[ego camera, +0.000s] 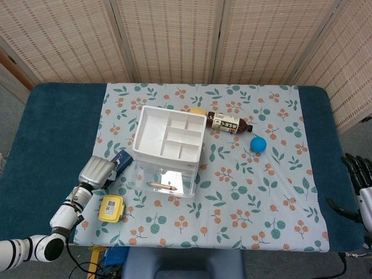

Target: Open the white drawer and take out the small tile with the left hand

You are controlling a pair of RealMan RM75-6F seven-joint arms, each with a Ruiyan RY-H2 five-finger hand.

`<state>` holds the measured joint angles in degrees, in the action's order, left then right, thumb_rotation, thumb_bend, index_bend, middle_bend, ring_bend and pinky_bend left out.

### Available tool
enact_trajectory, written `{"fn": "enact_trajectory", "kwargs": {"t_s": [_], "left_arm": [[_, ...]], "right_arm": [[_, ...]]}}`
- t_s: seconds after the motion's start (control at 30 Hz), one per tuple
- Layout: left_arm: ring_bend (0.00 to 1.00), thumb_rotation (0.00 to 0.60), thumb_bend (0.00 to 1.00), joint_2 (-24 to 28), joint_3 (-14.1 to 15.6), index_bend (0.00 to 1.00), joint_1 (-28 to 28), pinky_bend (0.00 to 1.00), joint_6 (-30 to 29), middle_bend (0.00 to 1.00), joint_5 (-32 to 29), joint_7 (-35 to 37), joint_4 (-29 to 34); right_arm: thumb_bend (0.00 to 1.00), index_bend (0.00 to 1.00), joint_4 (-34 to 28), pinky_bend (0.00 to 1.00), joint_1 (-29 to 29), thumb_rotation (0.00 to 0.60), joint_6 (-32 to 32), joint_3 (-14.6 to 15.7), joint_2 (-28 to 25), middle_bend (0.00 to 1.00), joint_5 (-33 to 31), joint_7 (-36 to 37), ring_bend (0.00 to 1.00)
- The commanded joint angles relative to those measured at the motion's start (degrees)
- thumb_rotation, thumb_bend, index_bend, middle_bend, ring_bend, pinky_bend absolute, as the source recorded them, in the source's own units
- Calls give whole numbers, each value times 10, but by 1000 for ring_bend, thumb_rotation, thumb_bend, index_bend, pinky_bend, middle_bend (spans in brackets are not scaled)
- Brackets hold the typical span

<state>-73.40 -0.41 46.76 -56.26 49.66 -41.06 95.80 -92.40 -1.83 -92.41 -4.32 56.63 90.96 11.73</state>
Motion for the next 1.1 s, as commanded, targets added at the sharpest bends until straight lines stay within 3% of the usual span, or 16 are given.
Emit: {"fn": "enact_trajectory", "kwargs": {"t_s": [0.03, 0.43, 0.6, 0.87, 1.1], "left_arm": [[1000, 600, 293, -12, 0, 561, 5, 1000, -4, 987, -7, -17, -13], [1000, 600, 293, -40, 6, 519, 9, 1000, -19, 987, -35, -61, -41], [1000, 600, 293, -37, 5, 450, 10, 1000, -12, 987, -41, -56, -36], [1000, 600, 293, -22, -2, 226, -4, 1000, -34, 987, -29, -32, -20], [1000, 600, 293, 2, -4, 163, -25, 1000, -63, 987, -21, -15, 1]], "right_arm": [[200, 0, 0, 0, 0, 600, 0, 0, 0, 44, 0, 0, 0], [200, 0, 0, 0, 2, 600, 0, 2, 0, 44, 0, -1, 0], [200, 0, -3, 0, 3, 600, -1, 1, 0, 44, -2, -4, 0], [200, 0, -7, 0, 2, 600, 0, 1, -2, 44, 0, -8, 0], [199, 0, -10, 0, 0, 600, 1, 0, -2, 44, 2, -11, 0]]}}
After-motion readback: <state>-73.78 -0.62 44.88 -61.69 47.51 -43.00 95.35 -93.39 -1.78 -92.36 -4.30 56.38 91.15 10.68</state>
